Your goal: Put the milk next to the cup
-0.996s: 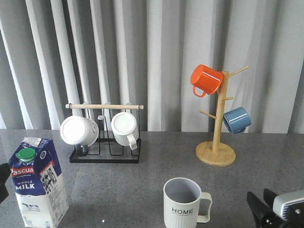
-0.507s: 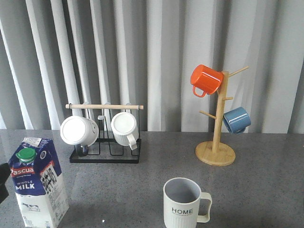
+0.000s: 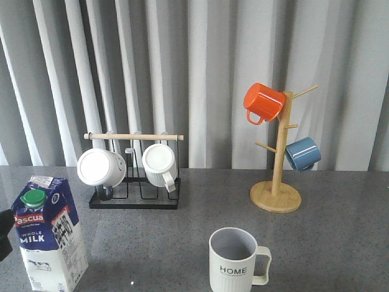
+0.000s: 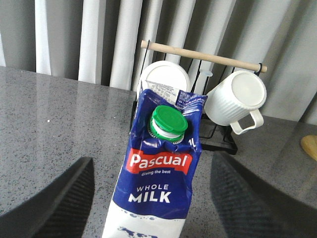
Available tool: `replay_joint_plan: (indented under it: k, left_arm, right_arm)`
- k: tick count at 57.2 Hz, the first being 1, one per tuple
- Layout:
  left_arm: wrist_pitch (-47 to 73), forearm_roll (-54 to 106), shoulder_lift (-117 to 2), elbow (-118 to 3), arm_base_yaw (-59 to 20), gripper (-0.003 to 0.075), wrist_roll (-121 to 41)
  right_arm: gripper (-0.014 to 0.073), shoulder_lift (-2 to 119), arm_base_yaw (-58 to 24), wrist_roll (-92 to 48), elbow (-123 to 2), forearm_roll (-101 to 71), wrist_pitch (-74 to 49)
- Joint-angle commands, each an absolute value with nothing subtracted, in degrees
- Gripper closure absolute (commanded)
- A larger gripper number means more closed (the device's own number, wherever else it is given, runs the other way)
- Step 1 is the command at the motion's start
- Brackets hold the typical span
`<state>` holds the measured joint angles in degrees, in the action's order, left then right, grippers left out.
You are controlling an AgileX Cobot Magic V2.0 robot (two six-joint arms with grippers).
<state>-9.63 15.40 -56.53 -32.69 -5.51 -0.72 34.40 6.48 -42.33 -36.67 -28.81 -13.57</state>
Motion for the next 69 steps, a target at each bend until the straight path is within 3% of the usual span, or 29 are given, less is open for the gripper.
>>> replay_joint_plan:
  k: [1, 19, 30, 45, 69]
  left_arm:
    - [-13.91, 15.32, -56.50, -34.73, -5.88, 0.0231, -0.75]
    - [-13.99, 15.32, -56.50, -34.73, -5.88, 0.0231, -0.75]
    - [-13.99, 15.32, -56.50, -34.73, -5.88, 0.0231, -0.75]
    - [-13.99, 15.32, -56.50, -34.73, -5.88, 0.0231, -0.75]
    - [-13.99, 15.32, -56.50, -34.73, -5.88, 0.0231, -0.75]
  right_arm:
    - [0.0596, 32.97, 6.86, -42.89, -38.72, -28.53, -10.41]
    - [0.0596, 25.50, 7.05, -39.46, -31.91, -24.57, -11.48]
    - [0.0596, 23.14, 6.97, -23.08, -24.55, -14.33, -7.41]
    - [0.0596, 23.02, 6.97, 1.10, -24.55, -1.36, -2.44]
    - [0.0596, 23.02, 6.97, 2.37, -24.55, 0.00, -4.60]
